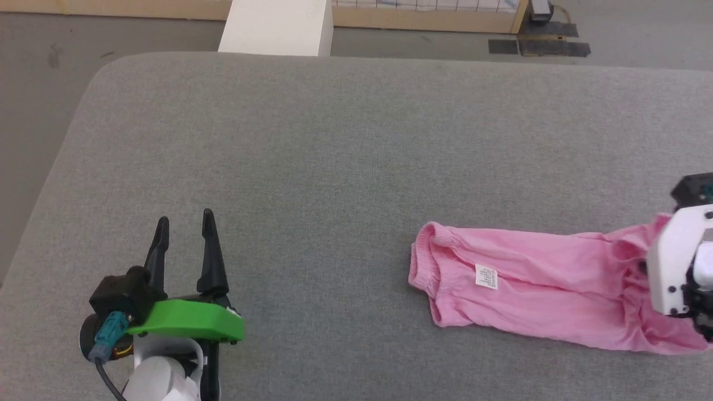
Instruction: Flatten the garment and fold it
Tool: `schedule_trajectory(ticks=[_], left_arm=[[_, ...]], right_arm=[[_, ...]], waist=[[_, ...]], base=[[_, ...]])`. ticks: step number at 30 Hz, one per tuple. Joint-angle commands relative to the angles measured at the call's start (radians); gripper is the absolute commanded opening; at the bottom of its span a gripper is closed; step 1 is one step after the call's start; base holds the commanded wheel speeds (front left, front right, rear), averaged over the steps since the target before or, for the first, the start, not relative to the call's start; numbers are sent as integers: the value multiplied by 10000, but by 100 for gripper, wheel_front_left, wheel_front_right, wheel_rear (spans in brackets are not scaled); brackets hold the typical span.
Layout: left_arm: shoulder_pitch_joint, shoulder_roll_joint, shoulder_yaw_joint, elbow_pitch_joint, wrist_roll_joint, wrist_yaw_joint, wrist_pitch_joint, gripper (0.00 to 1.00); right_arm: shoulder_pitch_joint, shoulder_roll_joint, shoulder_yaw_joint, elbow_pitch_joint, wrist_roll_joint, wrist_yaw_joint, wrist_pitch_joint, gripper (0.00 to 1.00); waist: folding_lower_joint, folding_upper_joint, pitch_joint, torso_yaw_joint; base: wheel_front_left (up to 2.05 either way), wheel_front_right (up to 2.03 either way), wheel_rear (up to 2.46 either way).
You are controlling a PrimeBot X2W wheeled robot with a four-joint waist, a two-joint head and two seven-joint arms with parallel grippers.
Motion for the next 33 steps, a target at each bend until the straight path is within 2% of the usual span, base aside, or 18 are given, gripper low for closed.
schedule_trajectory(ticks=[1,6,11,20,22,30,31,32,33], left_arm=[[124,4,35,-47,-49,16,-71,100],[215,-5,23,-52,-71,-17,-73,100],[310,-33,-9,-32,-93,-19,-74,100],[387,-74,-22,-95,-146,15,-73,100],[312,-128,-73,-93,-163,37,-68,100],[208,-174,-93,-49,-202,42,-70,100],[204,-176,-88,-41,-207,44,-70,100],[204,-176,-83,-34,-210,46,-70,100],[212,-174,-75,-20,-216,49,-71,100]], right_arm=[[205,105,137,-469,358,-15,365,0],[619,647,607,-1816,1139,-15,1158,0],[674,1432,975,-2007,1226,-15,730,0],[128,3043,1547,-1083,1062,-15,-849,0],[-271,3363,1734,-397,799,-15,-1493,0],[-771,3599,2021,1330,293,-15,-2196,0],[-834,3617,2076,1486,276,-15,-2320,15],[-882,3627,2162,1583,268,-15,-2407,84],[-935,3638,2264,1673,293,-15,-2490,100]], waist=[[0,-1,-102,-1],[0,-1,-212,131],[0,-1,-251,301],[0,-1,-55,614],[0,-1,112,752],[0,-1,347,910],[0,-1,355,909],[0,-1,355,904],[0,-1,339,890]], base=[[0,0,0],[0,0,0],[0,0,0],[0,0,0],[0,0,0],[0,0,0],[0,0,0],[0,0,0],[0,0,0]])
